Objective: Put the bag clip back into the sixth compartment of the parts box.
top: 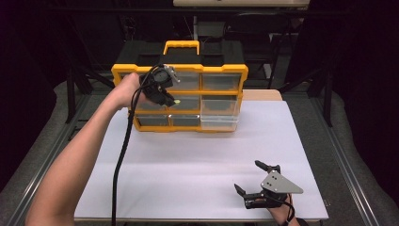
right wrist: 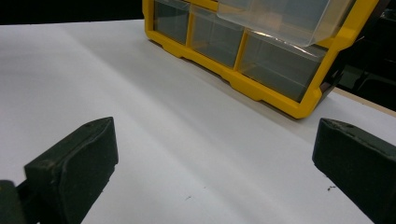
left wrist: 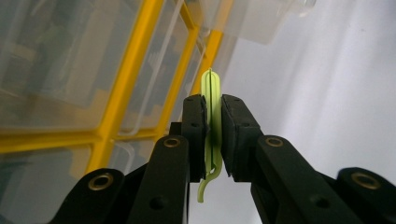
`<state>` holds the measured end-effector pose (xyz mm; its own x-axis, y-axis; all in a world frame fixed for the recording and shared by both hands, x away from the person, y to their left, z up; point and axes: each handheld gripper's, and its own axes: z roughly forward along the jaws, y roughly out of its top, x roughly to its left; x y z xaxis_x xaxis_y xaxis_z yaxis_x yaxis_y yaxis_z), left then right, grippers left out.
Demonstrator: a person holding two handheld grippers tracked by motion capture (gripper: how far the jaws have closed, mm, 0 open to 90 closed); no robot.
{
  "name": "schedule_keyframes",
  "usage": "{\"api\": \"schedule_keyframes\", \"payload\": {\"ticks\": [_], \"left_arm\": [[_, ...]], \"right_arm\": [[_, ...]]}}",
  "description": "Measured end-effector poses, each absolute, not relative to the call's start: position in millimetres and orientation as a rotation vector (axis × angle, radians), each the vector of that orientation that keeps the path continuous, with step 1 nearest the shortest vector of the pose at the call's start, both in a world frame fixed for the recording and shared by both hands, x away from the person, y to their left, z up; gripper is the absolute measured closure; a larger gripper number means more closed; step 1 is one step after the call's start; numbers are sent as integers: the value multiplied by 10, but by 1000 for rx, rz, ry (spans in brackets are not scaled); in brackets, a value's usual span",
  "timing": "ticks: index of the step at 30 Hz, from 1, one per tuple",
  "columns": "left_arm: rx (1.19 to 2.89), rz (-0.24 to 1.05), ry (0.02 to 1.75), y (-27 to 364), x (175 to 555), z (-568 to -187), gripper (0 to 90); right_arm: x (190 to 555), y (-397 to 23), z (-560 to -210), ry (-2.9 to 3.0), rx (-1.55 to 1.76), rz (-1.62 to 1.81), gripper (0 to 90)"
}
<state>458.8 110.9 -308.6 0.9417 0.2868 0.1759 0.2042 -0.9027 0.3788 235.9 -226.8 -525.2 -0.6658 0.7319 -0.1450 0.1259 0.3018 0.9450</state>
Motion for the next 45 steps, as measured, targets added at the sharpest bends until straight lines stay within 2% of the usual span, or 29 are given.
{"api": "schedule_keyframes", "payload": {"ticks": [32, 45], "left_arm": [[2679, 393, 244, 634, 4629, -2658, 804], [2676, 368, 177, 343, 4645, -2677, 804]], "right_arm": [[2357, -2272, -5251, 2006, 761, 1381, 0], [2363, -2261, -5257, 2014, 756, 1374, 0]]}}
